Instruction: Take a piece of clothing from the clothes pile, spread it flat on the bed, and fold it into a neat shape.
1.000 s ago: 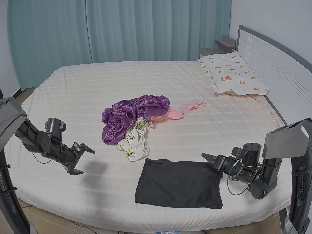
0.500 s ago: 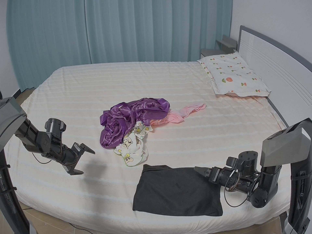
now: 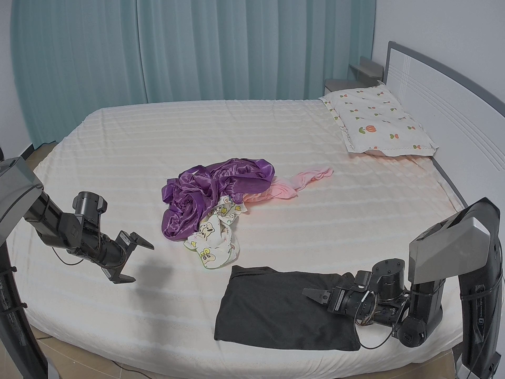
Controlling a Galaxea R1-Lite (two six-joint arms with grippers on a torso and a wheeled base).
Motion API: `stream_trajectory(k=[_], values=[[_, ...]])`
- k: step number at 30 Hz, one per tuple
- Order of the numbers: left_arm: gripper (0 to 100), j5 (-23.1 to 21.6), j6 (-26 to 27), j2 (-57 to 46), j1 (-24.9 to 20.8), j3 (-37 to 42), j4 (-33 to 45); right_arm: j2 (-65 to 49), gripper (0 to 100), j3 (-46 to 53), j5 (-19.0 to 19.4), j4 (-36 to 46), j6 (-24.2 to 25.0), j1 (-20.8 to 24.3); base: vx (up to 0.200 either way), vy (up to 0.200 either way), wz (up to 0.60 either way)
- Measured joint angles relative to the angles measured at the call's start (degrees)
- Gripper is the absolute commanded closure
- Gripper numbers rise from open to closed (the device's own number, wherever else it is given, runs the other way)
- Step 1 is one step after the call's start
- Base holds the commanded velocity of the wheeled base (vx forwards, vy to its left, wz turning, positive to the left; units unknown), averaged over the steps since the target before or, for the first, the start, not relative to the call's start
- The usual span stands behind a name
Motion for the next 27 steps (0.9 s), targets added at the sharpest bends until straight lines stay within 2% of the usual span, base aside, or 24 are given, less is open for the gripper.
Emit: stream_trajectory(k=[20, 27], values=[[0, 0.1, 0.1, 0.0, 0.0, 0.2, 0.0, -6.1, 0, 0.9, -0.4, 0.0, 0.3, -3.6, 0.000, 0.000, 0.00], [0, 0.0, 0.2, -0.7, 0.0, 0.8, 0.0, -12.1, 0, 3.8, -0.4, 0.0, -0.5, -5.5, 0.000, 0.000, 0.00]])
